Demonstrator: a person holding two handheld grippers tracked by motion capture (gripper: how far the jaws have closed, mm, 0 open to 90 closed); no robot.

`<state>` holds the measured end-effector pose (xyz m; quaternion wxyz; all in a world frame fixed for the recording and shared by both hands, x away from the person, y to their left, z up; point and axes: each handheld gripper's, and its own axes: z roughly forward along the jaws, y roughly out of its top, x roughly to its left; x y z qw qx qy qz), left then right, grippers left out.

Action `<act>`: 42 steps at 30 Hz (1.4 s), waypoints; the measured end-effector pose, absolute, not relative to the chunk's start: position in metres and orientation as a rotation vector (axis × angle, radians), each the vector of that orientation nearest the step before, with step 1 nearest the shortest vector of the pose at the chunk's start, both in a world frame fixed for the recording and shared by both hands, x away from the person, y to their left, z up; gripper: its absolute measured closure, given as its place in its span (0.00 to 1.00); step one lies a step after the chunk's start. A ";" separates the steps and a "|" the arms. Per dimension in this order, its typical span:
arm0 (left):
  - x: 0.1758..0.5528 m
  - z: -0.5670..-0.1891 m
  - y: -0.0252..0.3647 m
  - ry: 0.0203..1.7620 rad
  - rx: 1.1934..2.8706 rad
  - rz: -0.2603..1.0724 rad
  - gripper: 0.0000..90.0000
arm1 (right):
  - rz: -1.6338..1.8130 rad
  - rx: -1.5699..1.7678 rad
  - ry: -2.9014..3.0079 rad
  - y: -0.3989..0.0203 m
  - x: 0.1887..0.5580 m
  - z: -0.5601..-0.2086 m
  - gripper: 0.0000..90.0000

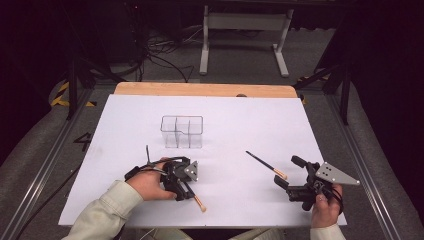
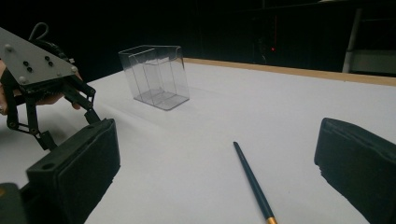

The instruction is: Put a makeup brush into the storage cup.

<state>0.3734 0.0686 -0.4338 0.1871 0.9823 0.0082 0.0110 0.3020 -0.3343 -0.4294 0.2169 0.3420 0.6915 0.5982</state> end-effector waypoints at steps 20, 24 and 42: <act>0.371 -0.432 0.068 0.016 2.786 -0.010 0.54 | 1.672 0.947 1.920 -0.334 0.302 -0.429 0.01; 0.371 -0.432 0.068 0.024 2.791 -0.017 0.56 | 1.674 0.943 1.921 -0.334 0.302 -0.429 0.01; 0.370 -0.426 0.063 0.129 2.886 -0.070 0.92 | 1.713 0.954 1.922 -0.335 0.303 -0.430 0.00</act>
